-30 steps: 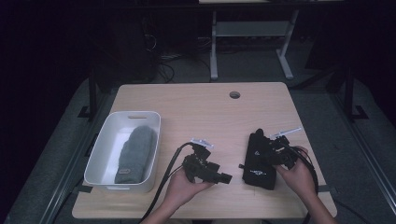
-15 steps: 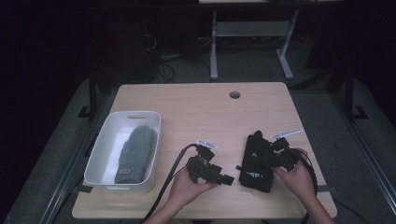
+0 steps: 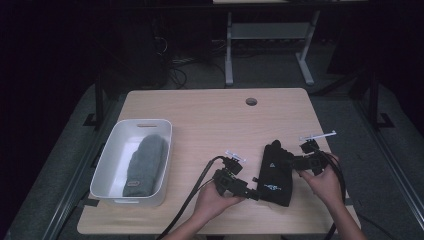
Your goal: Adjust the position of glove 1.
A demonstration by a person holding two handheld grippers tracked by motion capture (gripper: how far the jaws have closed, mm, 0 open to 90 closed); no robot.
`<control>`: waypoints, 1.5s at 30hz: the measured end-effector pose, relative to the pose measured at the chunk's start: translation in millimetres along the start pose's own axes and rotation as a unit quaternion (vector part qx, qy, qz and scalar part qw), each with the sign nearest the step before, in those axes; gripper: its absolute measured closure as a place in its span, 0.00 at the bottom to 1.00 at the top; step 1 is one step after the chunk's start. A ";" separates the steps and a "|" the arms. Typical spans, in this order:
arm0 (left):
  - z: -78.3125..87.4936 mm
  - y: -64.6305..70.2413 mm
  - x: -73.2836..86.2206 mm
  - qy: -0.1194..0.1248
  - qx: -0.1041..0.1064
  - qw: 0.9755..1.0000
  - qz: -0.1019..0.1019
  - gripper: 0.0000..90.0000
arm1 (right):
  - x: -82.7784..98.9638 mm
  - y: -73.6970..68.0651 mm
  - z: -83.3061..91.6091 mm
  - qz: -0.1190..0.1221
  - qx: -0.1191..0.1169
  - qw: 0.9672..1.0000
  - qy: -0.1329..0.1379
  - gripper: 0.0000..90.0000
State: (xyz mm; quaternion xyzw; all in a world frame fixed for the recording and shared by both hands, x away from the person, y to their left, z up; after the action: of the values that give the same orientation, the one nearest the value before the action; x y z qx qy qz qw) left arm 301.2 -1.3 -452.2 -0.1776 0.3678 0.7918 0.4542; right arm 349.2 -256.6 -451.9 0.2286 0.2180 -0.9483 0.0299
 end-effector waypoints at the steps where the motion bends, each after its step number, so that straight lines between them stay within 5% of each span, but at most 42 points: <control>1: -2.4 -0.4 -1.4 -0.003 0.000 1.000 -0.002 0.30 | -2.0 1.2 -0.3 -0.004 -0.001 1.000 -0.002 0.44; 11: -24.5 -8.4 -8.7 -0.016 0.005 1.000 0.007 0.37 | -14.5 12.5 -12.6 -0.022 0.017 1.000 -0.002 0.39; 21: -37.6 -12.2 -12.5 -0.032 -0.024 0.999 -0.007 0.57 | -13.8 15.0 -19.0 -0.024 0.025 0.999 -0.012 0.41; 29: -41.3 -19.4 -16.6 -0.045 -0.018 0.999 -0.002 0.81 | -10.8 17.6 -21.2 -0.035 0.005 0.999 -0.015 0.54; 38: -41.6 -25.6 -16.2 -0.035 0.005 0.999 0.017 0.89 | -8.9 20.8 -20.5 -0.063 -0.031 0.997 -0.024 0.78; 45: -34.4 -27.5 -16.2 -0.039 0.002 0.999 0.011 0.91 | -9.4 24.2 -17.0 -0.074 -0.053 0.996 -0.021 0.81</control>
State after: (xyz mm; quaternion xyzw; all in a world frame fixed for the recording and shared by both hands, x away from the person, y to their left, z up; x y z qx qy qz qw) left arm 331.3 -27.7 -476.8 -0.1418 0.3534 0.8024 0.4595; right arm 368.6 -271.5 -471.0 0.1900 0.2836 -0.9396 -0.0239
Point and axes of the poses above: each handheld gripper's, and its own axes: z roughly backward along the jaws, x roughly out of its underside, y roughly to its right, the point moved 2 cm from there along -z, roughly forward along the jaws, and after that the axes turned 14 degrees about -z, right-handed, at the moved point
